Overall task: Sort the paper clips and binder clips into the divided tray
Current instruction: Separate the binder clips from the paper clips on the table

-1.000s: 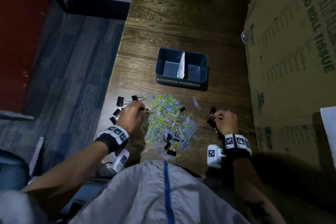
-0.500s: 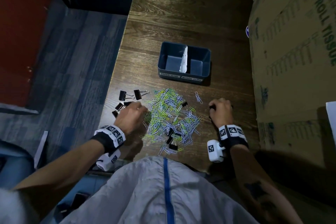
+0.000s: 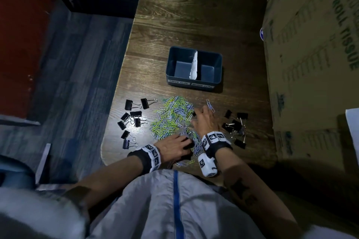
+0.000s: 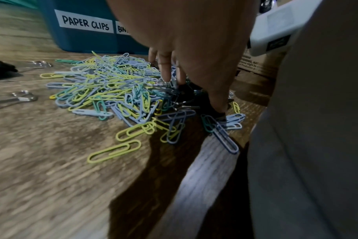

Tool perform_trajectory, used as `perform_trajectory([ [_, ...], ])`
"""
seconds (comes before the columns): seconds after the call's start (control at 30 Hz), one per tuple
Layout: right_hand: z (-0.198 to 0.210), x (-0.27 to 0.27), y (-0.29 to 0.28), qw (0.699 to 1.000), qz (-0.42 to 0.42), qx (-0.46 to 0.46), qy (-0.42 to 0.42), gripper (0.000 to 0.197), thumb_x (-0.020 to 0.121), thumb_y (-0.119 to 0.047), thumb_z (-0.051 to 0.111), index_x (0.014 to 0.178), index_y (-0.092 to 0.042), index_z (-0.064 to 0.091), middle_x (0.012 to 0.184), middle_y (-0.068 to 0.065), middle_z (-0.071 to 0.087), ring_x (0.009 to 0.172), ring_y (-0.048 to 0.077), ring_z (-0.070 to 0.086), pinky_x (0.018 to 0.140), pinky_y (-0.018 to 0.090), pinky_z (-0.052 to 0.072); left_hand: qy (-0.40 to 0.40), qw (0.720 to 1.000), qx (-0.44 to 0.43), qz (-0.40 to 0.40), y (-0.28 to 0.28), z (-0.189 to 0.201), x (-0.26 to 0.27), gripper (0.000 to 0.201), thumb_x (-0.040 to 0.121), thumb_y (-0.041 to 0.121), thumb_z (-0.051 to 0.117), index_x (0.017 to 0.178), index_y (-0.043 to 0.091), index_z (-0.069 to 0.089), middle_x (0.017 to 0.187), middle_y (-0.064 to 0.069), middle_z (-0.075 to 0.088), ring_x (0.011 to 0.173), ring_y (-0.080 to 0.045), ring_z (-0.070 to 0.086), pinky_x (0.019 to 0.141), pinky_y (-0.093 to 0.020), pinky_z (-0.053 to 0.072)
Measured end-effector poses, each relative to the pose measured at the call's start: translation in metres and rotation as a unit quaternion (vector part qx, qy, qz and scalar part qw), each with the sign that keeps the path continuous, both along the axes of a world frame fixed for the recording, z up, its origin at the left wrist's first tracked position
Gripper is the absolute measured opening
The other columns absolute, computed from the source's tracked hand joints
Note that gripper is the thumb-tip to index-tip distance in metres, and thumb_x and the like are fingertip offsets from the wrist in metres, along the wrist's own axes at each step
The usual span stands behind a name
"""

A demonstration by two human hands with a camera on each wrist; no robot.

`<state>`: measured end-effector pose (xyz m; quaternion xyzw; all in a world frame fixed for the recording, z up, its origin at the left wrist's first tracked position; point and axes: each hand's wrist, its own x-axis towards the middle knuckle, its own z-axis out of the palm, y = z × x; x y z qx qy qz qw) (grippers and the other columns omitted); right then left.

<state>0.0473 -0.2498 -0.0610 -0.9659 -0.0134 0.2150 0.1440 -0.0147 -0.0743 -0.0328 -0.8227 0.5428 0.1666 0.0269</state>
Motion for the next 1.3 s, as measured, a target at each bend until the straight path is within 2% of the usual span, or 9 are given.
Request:
perform_trajectory([
  [0.33,0.002,0.003,0.006,0.998,-0.029,0.018,-0.044,0.036,0.086,-0.002,0.073,0.119,-0.013,0.066,0.125,0.012,0.062,0.110,0.032,0.062,0.090,0.045,0.055,0.023,0.996,0.064,0.049,-0.021,0.015,0.009,0.029,0.089,0.016,0.052,0.116,0.006,0.057,0.124,-0.016,0.049,0.107,-0.031,0.050,0.085,-0.045,0.049],
  [0.53,-0.001,0.001,-0.003,0.995,-0.063,0.062,-0.050,0.029,0.082,0.007,0.067,0.082,-0.021,0.058,0.101,-0.001,0.059,0.084,0.022,0.061,0.072,0.040,0.056,0.077,0.994,0.078,0.030,-0.025,0.018,0.012,0.027,0.095,0.003,0.046,0.120,-0.001,0.052,0.119,-0.020,0.053,0.099,-0.031,0.058,0.075,-0.044,0.056],
  [0.7,-0.016,0.001,-0.017,0.990,-0.102,0.089,-0.046,0.042,0.081,0.000,0.072,0.063,-0.030,0.048,0.079,-0.007,0.064,0.073,0.019,0.065,0.068,0.044,0.060,0.061,0.995,0.075,0.016,-0.023,0.029,0.014,0.023,0.095,0.002,0.044,0.118,-0.001,0.049,0.117,-0.015,0.053,0.102,-0.026,0.053,0.068,-0.032,0.036],
  [0.77,-0.017,0.001,-0.018,0.989,-0.107,0.095,-0.046,0.041,0.081,-0.002,0.072,0.065,-0.032,0.050,0.076,-0.007,0.065,0.073,0.018,0.065,0.067,0.044,0.060,0.061,0.996,0.059,0.029,-0.021,0.033,0.013,0.026,0.095,0.002,0.043,0.121,0.000,0.047,0.116,-0.014,0.053,0.097,-0.025,0.052,0.068,-0.031,0.030],
  [0.87,-0.006,-0.001,-0.010,0.992,-0.070,0.096,-0.033,0.024,0.083,-0.009,0.076,0.090,-0.028,0.063,0.100,-0.001,0.064,0.092,0.023,0.063,0.080,0.044,0.057,0.100,0.992,0.013,0.081,-0.017,0.033,0.010,0.029,0.092,0.002,0.043,0.121,0.001,0.047,0.108,-0.012,0.053,0.080,-0.020,0.047,0.062,-0.028,0.034],
  [1.0,-0.003,-0.001,-0.002,0.998,-0.032,0.045,-0.044,0.045,0.088,-0.004,0.068,0.129,-0.019,0.061,0.125,0.007,0.056,0.112,0.026,0.057,0.094,0.041,0.052,0.158,0.972,-0.080,0.156,0.001,0.024,0.008,0.029,0.087,0.016,0.055,0.114,0.009,0.055,0.105,-0.006,0.057,0.076,-0.014,0.051,0.058,-0.025,0.044],
  [1.1,-0.003,0.000,0.002,0.997,-0.046,0.040,-0.055,0.046,0.087,0.003,0.065,0.128,-0.018,0.064,0.128,0.009,0.058,0.112,0.028,0.060,0.094,0.042,0.055,0.194,0.940,-0.139,0.243,0.029,0.029,0.009,0.031,0.088,0.029,0.051,0.117,0.019,0.056,0.113,0.005,0.055,0.082,-0.007,0.055,0.064,-0.016,0.047],
  [1.2,0.002,0.000,0.005,0.996,-0.057,0.035,-0.064,0.036,0.084,0.004,0.070,0.114,-0.015,0.071,0.122,0.008,0.065,0.103,0.029,0.066,0.085,0.044,0.059,0.165,0.916,-0.168,0.326,0.071,0.032,0.008,0.026,0.088,0.025,0.061,0.114,0.022,0.061,0.110,0.009,0.056,0.084,-0.004,0.056,0.064,-0.006,0.040],
  [1.3,0.005,0.000,0.005,0.995,-0.052,0.049,-0.075,0.036,0.081,0.005,0.073,0.110,-0.015,0.069,0.113,0.008,0.068,0.096,0.028,0.067,0.080,0.044,0.060,0.106,0.890,-0.155,0.415,0.115,0.030,0.005,0.027,0.080,0.026,0.070,0.106,0.025,0.063,0.103,0.007,0.061,0.081,-0.013,0.060,0.063,-0.019,0.044],
])
